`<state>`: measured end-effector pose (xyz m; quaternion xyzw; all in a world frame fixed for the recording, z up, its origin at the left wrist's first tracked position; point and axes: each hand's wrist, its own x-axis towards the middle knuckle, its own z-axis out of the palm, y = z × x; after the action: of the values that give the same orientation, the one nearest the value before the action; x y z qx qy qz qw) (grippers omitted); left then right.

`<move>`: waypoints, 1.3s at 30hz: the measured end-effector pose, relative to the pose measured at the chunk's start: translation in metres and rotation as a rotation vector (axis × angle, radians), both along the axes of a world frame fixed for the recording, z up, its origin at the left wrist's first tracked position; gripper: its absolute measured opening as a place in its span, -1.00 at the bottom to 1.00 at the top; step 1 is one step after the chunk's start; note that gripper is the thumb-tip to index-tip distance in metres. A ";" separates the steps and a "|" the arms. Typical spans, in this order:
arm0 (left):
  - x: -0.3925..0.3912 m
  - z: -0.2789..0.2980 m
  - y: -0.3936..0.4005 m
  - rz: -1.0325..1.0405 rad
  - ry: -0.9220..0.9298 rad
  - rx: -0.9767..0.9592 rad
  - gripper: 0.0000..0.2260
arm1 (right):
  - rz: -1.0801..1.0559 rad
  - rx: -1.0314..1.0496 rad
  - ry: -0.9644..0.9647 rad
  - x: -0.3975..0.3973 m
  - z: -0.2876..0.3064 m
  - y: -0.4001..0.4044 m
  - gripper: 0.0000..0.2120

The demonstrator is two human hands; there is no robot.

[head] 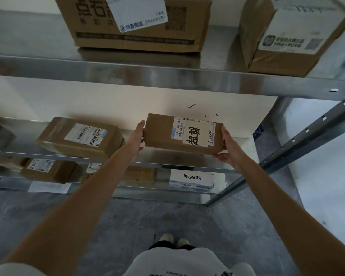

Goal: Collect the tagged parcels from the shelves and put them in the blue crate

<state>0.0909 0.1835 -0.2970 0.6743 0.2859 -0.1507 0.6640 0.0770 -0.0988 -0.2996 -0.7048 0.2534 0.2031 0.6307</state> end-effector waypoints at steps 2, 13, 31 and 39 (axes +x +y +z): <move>0.001 0.002 0.000 0.008 0.000 -0.133 -0.41 | -0.013 -0.008 0.011 -0.004 -0.002 0.004 -0.33; 0.023 0.032 0.015 -0.357 -0.157 -0.170 -0.35 | 0.411 0.097 -0.098 -0.039 -0.010 0.024 -0.17; -0.051 0.000 -0.031 -0.243 -0.323 -0.059 -0.59 | -0.145 0.220 -0.316 -0.057 -0.008 0.101 -0.59; -0.054 0.000 -0.033 -0.632 -0.241 -0.104 -0.72 | -0.288 0.292 -0.306 -0.081 -0.004 0.073 -0.41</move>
<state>0.0373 0.1505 -0.2973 0.7079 -0.0256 -0.2826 0.6468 -0.0036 -0.0255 -0.3035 -0.5853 0.2206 0.0366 0.7794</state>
